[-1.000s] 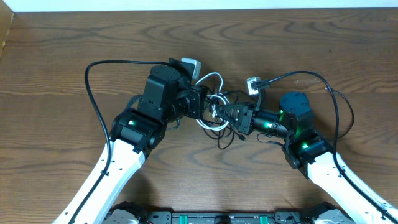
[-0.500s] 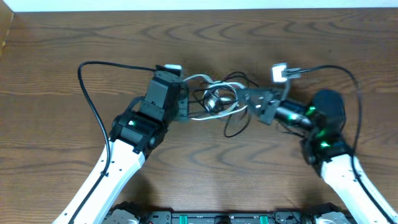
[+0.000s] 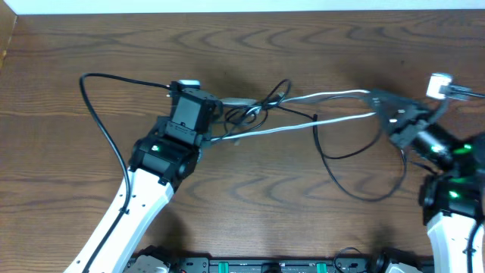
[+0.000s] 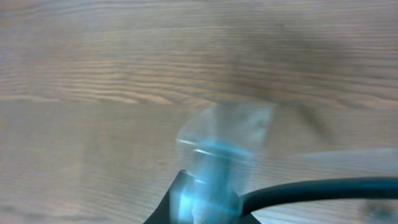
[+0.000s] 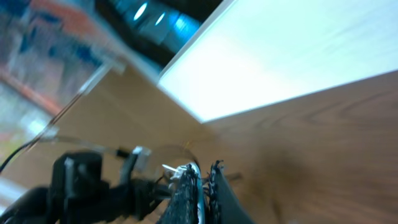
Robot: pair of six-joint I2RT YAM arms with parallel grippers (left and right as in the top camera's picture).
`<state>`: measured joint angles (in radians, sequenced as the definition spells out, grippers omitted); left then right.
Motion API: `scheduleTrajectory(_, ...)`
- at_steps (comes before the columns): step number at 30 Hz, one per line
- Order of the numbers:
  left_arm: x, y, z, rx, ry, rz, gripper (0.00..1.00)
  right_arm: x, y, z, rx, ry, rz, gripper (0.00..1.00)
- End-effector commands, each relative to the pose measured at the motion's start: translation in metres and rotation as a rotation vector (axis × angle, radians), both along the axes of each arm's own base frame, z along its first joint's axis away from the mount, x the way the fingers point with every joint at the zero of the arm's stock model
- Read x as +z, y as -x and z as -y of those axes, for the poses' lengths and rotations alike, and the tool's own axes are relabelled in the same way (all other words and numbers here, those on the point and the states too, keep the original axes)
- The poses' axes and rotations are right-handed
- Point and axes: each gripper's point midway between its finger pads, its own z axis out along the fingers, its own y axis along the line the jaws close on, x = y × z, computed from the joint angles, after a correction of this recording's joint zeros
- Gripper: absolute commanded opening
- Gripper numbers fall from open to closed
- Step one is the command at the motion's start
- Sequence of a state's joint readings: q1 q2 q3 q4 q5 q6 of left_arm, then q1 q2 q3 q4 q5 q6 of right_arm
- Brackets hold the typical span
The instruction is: Untangle cables
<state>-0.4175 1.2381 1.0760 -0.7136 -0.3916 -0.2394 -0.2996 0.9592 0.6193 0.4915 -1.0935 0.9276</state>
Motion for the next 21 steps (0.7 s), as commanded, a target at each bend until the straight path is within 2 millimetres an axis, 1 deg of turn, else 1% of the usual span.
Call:
scheduleTrajectory(1,0.008,-0.002,-0.033,0.123,-0.06,0.031,0.07,0.006,-0.003,0.044,-0.135,-0.005,0.002,0.01)
scheduleTrajectory(2,0.008,-0.002,-0.033,0.125,-0.056,0.03,0.07,0.004,-0.003,0.055,-0.165,-0.009,-0.01,0.01)
scheduleTrajectory(6,0.008,-0.003,-0.033,0.132,-0.046,0.035,0.07,-0.003,0.0,0.087,-0.237,-0.017,-0.041,0.01)
scheduleTrajectory(10,0.008,-0.003,-0.033,0.133,-0.045,0.036,0.07,-0.011,-0.001,0.111,-0.295,-0.033,-0.07,0.01)
scheduleTrajectory(17,0.009,-0.004,-0.033,0.133,-0.044,0.039,0.08,-0.026,-0.006,0.133,-0.338,-0.069,-0.123,0.01)
scheduleTrajectory(19,0.009,-0.004,-0.032,0.134,-0.035,0.039,0.08,-0.032,-0.008,0.133,-0.321,-0.079,-0.142,0.01)
scheduleTrajectory(21,0.007,-0.005,-0.025,0.11,0.002,0.033,0.08,-0.036,-0.009,0.131,-0.294,-0.085,-0.156,0.01)
